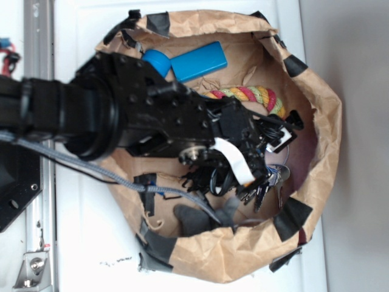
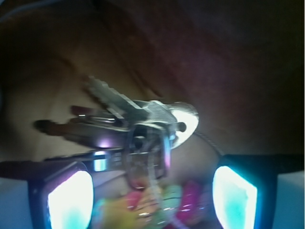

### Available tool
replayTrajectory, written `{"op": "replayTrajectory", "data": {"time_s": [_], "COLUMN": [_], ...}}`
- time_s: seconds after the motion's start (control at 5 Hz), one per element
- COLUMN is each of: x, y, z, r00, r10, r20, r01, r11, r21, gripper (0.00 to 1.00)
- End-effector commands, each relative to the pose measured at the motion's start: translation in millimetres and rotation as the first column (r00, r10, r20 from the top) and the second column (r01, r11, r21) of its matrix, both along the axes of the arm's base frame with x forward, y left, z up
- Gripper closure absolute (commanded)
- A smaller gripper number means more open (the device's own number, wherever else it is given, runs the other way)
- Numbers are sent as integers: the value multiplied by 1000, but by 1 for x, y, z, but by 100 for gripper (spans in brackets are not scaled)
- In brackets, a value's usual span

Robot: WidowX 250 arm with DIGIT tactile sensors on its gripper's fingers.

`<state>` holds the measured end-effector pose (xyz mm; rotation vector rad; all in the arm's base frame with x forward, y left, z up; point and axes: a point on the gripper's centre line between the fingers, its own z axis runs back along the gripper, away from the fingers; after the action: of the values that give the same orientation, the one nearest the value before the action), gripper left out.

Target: Grab the silver keys.

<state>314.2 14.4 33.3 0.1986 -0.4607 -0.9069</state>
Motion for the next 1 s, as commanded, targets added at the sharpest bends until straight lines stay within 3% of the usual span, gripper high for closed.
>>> {"op": "replayTrajectory", "data": {"time_s": [0.0, 0.6, 0.8], "x": [23, 21, 25], "y": [-6, -4, -1], "z": [-6, -8, -10], "r00": [998, 997, 996], "r10": [17, 28, 55], "r20": [61, 76, 71], "r01": [-18, -31, -58], "r11": [999, 998, 998], "r21": [28, 47, 39], "gripper": [0, 2, 100]}}
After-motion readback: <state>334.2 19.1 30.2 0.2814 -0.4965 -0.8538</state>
